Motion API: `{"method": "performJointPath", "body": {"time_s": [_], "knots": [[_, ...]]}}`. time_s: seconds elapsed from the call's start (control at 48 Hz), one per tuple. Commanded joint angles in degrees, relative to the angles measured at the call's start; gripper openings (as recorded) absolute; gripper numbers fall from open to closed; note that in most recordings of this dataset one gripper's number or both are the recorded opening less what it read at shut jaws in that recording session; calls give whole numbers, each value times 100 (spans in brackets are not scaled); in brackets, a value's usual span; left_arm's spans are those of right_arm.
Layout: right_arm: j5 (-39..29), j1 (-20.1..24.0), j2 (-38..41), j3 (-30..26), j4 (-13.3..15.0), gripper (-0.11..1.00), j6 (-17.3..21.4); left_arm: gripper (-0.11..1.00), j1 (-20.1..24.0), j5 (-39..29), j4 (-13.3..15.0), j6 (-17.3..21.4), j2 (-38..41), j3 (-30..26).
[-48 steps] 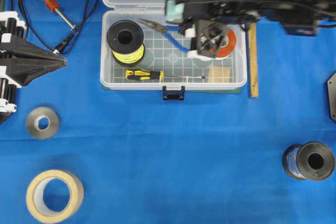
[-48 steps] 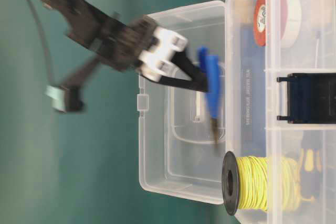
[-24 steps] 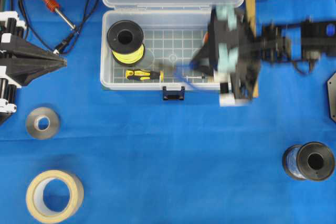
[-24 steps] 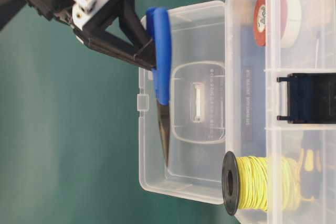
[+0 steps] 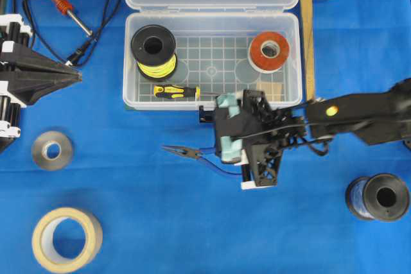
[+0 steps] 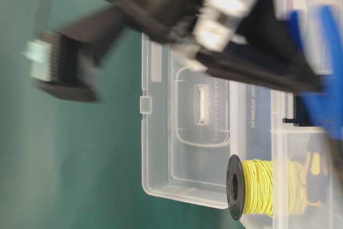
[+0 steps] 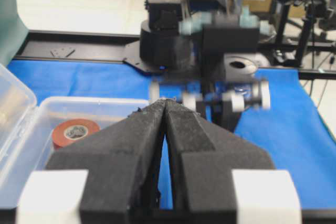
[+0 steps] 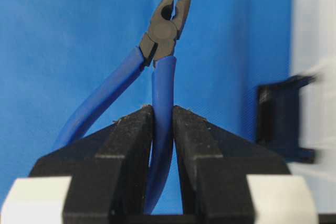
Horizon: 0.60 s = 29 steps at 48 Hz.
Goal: Pick the nipper from the toolbox among several items.
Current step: 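Lower the pliers onto the blue table and open the right gripper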
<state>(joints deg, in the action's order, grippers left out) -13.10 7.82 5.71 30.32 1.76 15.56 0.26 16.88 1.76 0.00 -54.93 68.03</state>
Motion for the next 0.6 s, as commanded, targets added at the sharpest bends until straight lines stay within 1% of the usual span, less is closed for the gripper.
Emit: {"method": "performJointPath", "body": {"time_s": [0.0, 0.188, 0.313, 0.5, 0.542, 0.584], "knots": [[114, 62, 202, -88, -18, 13, 167, 0, 18, 35, 0, 9, 44, -53], [158, 70, 615, -105, -18, 13, 510, 0, 18, 44, 9, 18, 35, -53], [229, 62, 686, -105, -18, 13, 519, 0, 18, 44, 0, 18, 35, -53], [158, 9, 668, -149, -18, 14, 545, 0, 18, 35, 0, 18, 35, -53], [97, 0, 633, -167, -18, 21, 536, 0, 18, 35, 0, 18, 35, -53], [-9, -9, 501, -185, 0, 33, 527, 0, 18, 26, 9, 18, 35, -53]]}}
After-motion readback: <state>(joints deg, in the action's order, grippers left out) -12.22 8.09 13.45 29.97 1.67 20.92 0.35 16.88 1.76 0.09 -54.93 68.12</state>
